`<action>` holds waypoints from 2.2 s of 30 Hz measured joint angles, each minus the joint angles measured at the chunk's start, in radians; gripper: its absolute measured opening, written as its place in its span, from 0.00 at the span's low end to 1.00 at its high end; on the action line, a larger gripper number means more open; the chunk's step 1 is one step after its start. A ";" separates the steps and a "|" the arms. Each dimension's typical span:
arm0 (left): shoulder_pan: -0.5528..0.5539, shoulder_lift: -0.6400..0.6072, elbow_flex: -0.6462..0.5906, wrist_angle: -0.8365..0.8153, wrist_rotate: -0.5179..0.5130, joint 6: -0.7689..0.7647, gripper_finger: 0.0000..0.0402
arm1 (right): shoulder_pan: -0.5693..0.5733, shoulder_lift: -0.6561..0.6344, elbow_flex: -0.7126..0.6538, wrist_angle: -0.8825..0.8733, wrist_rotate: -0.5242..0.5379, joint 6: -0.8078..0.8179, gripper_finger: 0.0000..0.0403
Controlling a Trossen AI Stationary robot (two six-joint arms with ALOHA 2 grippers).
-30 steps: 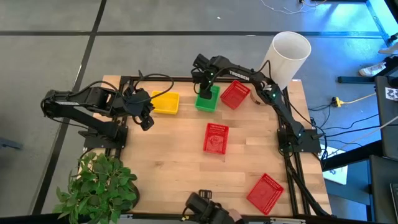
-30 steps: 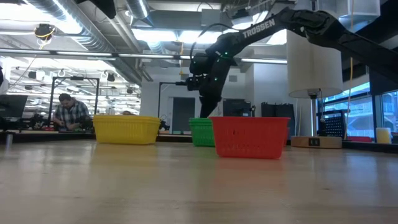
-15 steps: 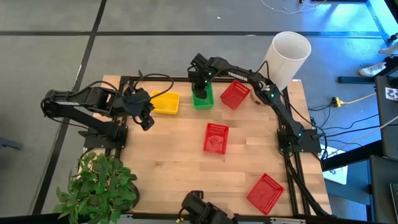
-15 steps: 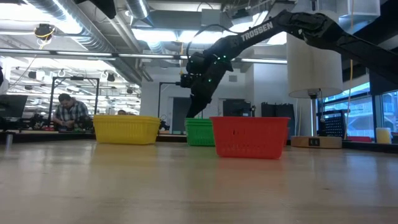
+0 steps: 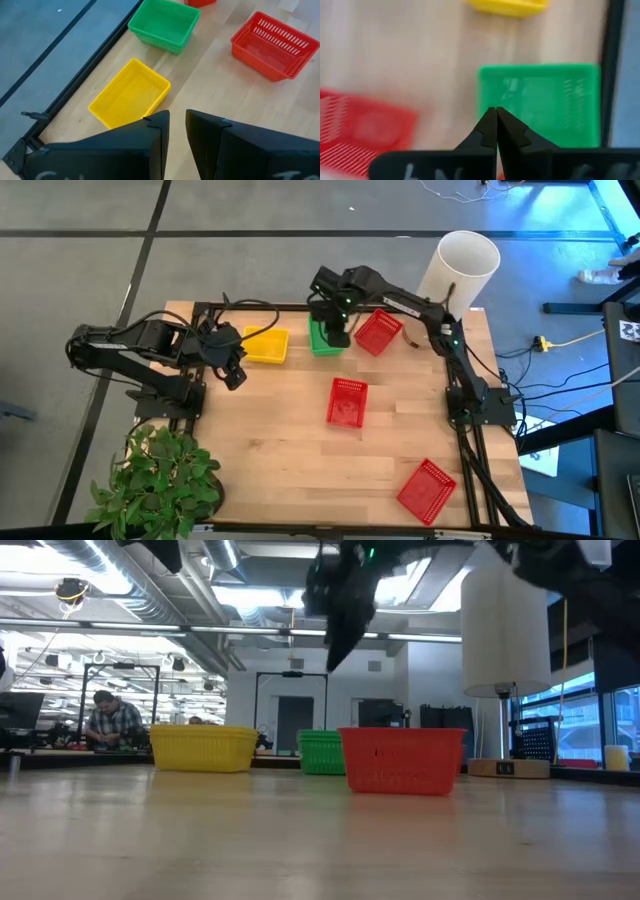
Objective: Stack baskets by color
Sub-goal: Stack the middle red bin on top of the top red bin
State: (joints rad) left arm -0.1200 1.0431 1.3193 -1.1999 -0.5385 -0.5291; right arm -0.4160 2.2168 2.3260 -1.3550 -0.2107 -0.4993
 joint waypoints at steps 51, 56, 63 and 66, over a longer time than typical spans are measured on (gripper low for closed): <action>0.000 0.000 0.000 0.003 0.087 0.051 0.14 | 0.231 -0.191 -0.470 -0.169 -0.027 0.492 0.27; 0.000 0.000 0.000 0.004 0.085 0.050 0.14 | 0.230 -0.191 -0.520 -0.015 0.029 0.492 0.27; 0.000 0.000 0.000 0.004 0.080 0.040 0.14 | 0.230 -0.191 -0.610 0.099 0.087 0.438 0.27; 0.000 0.000 0.000 0.004 0.080 0.039 0.14 | 0.230 -0.191 -0.661 0.144 0.088 0.404 0.27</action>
State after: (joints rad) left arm -0.1203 1.0431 1.3193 -1.1957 -0.4580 -0.4900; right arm -0.1860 2.0254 1.6654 -1.2111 -0.1231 -0.0955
